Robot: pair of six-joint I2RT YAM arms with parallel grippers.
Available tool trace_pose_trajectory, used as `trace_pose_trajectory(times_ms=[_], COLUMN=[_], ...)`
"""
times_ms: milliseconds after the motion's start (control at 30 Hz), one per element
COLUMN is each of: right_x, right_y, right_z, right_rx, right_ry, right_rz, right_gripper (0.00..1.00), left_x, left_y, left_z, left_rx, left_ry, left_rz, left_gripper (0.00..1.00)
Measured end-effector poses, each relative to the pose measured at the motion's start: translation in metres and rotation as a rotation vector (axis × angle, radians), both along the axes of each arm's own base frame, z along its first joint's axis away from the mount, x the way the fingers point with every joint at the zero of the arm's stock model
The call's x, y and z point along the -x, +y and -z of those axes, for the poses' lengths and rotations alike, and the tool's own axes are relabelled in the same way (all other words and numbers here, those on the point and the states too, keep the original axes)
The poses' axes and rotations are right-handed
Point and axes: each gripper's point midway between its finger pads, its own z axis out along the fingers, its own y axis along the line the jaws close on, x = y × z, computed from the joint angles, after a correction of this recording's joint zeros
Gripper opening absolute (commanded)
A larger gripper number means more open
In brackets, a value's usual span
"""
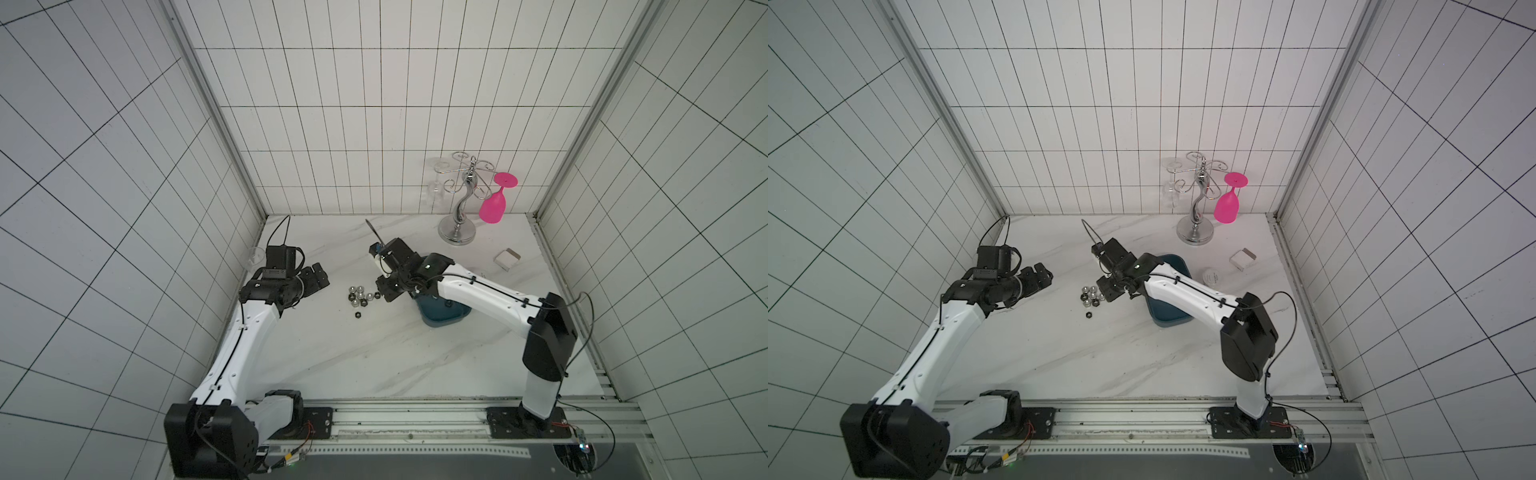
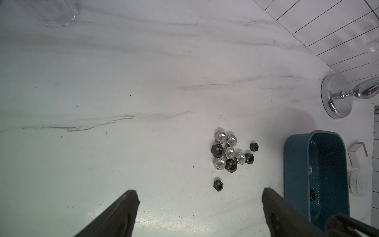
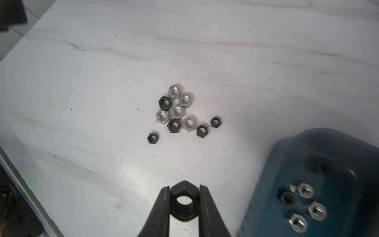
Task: Put the nuts on the desktop into the storage box
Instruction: Place the nut in the storage box.
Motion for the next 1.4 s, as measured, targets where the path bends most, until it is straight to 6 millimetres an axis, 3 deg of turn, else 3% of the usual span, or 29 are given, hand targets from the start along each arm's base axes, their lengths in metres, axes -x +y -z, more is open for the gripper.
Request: trace_pose_trajectory(times_ms=[100, 233, 400, 733, 1000, 1233, 1333, 1400], right_x=[-0.031, -0.065, -0.087, -0.109, -0.112, -0.115, -0.111, -0.104], right_y=[-0.048, -0.105, -0.144, -0.15, -0.151, -0.15, -0.147, -0.144], right_z=[-0.002, 0.032, 0.075, 0.125, 0.147, 0.142, 0.124, 0.1], right_rx=[-0.002, 0.074, 0.165, 0.246, 0.276, 0.268, 0.246, 0.213], right_ry=[0.005, 0.079, 0.188, 0.302, 0.343, 0.335, 0.306, 0.269], right_rz=[0.131, 0.278, 0.363, 0.36, 0.356, 0.357, 0.349, 0.34], right_gripper=[0.21, 0.22, 0.23, 0.25, 0.37, 0.39, 0.39, 0.4], left_x=[-0.001, -0.004, -0.006, -0.01, -0.014, -0.016, -0.015, -0.015], left_y=[-0.008, -0.019, -0.024, -0.025, -0.025, -0.024, -0.024, -0.023], left_z=[0.0, 0.002, 0.006, 0.013, 0.008, 0.003, 0.003, 0.004], left_rx=[0.004, 0.011, 0.013, 0.015, 0.012, 0.006, 0.002, 0.001], left_ry=[-0.007, -0.006, 0.002, 0.022, 0.012, 0.004, 0.006, 0.01], left_rz=[0.022, 0.048, 0.062, 0.059, 0.058, 0.059, 0.058, 0.057], left_gripper=[0.98, 0.98, 0.98, 0.98, 0.98, 0.98, 0.98, 0.98])
